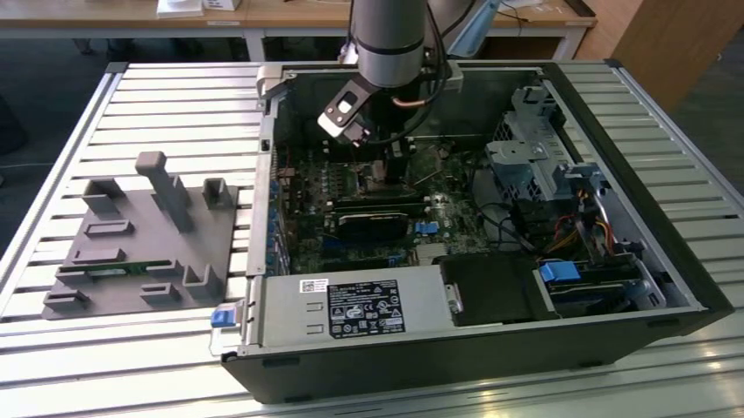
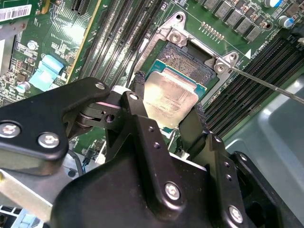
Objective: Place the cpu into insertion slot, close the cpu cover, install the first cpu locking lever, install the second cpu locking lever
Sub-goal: 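Place the cpu into insertion slot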
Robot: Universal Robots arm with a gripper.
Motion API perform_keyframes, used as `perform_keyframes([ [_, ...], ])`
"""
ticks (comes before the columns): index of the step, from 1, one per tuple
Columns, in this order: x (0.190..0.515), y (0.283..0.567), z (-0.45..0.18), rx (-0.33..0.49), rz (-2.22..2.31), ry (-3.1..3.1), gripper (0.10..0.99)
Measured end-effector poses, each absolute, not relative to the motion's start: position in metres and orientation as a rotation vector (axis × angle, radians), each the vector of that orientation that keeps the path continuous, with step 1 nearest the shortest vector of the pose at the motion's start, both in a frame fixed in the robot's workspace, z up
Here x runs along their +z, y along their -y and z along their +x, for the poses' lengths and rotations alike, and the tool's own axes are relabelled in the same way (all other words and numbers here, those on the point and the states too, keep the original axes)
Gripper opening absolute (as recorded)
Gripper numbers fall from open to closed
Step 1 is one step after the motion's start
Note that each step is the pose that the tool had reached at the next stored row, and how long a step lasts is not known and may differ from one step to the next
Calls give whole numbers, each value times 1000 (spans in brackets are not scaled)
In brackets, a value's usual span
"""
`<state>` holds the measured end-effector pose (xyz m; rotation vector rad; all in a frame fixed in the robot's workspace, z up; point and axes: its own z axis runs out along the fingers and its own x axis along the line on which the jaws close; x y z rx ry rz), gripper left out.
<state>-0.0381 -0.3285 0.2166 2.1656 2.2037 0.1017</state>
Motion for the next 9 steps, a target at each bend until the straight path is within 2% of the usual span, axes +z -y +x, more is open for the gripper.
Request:
perform_keyframes([
  [9,214,328,-39,102,2166,-2204,541],
])
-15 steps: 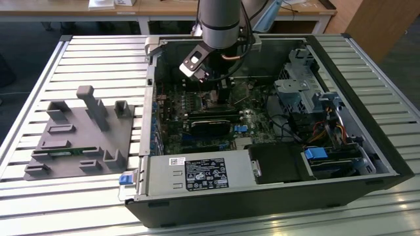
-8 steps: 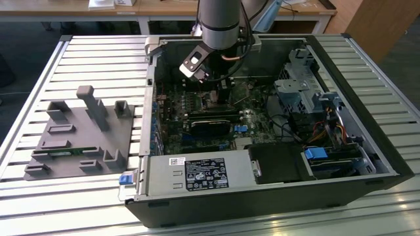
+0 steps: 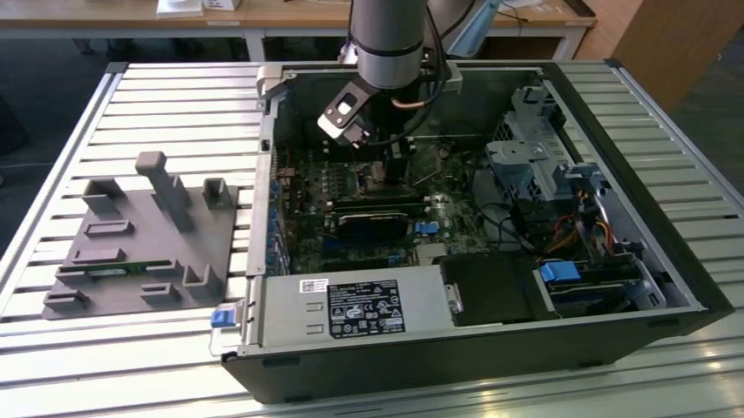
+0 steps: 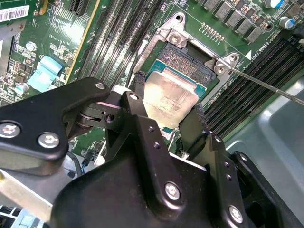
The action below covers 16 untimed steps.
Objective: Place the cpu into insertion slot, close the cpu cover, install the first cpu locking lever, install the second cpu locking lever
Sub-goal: 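Place the cpu into insertion slot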
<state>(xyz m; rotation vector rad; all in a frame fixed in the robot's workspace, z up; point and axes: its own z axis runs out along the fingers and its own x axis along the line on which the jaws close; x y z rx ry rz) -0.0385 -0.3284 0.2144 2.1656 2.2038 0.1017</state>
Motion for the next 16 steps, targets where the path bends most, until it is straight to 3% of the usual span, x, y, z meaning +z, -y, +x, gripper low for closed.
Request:
perform_keyframes([
  [16,205,327,-41,102,2167,-2203,541],
])
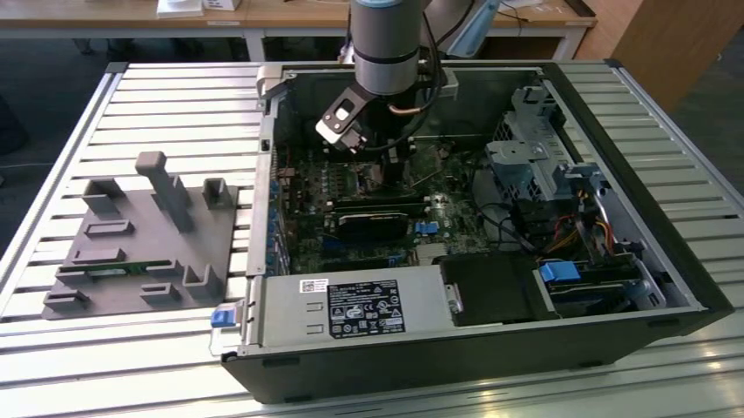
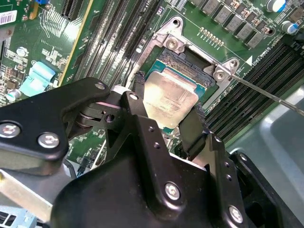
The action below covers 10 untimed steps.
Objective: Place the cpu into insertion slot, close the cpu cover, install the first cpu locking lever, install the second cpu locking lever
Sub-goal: 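Place the cpu into insertion slot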
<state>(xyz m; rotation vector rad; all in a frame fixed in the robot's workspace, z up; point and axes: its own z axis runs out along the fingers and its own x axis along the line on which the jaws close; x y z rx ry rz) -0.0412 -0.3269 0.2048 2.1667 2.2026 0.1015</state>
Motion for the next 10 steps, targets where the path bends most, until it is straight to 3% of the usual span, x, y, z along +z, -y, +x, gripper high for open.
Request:
perform_keyframes([
  [10,199,327,-44,101,2169,-2201,541],
])
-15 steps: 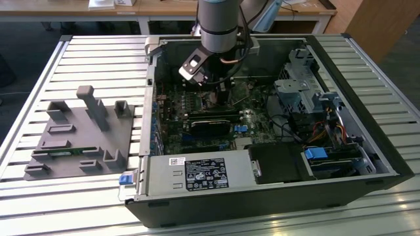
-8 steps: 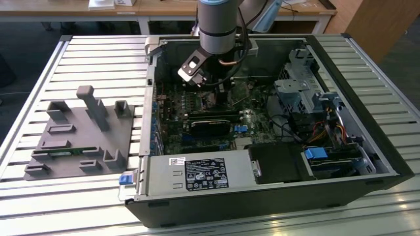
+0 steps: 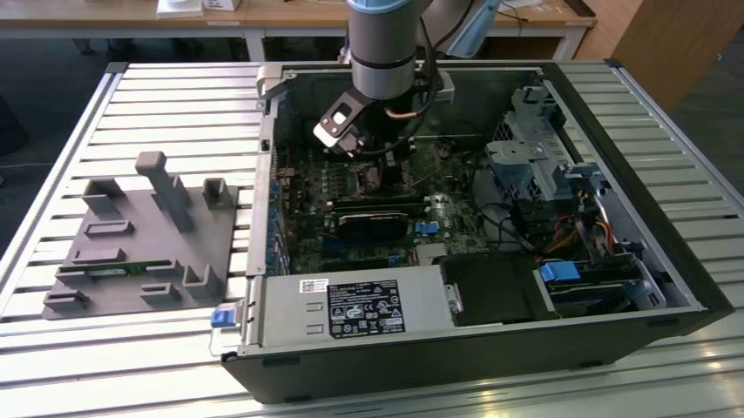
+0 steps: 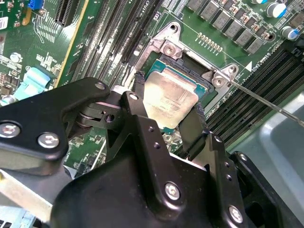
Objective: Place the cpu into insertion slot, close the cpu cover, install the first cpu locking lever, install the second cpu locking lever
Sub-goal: 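Place the cpu into insertion slot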
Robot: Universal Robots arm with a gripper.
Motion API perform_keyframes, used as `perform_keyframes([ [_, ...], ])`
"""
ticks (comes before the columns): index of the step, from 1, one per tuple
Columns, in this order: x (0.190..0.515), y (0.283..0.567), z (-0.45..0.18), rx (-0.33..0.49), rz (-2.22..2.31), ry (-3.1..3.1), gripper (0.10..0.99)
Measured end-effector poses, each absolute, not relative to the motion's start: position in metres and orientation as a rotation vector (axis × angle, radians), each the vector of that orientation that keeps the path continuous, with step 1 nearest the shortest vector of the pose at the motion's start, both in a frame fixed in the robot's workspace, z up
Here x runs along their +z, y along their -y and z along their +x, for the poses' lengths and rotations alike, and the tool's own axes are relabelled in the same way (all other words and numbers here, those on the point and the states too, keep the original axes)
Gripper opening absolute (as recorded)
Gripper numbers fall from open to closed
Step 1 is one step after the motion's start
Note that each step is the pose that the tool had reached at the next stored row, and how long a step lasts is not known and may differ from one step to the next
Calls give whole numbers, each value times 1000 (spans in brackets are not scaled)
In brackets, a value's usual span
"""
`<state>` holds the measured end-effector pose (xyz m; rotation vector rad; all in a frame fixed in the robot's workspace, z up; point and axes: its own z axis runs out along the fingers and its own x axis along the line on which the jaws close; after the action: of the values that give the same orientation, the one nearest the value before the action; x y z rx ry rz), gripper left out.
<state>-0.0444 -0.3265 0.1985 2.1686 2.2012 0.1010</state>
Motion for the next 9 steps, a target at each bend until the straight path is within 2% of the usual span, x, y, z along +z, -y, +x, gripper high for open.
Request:
perform_keyframes([
  [9,195,324,-43,99,2174,-2197,541],
])
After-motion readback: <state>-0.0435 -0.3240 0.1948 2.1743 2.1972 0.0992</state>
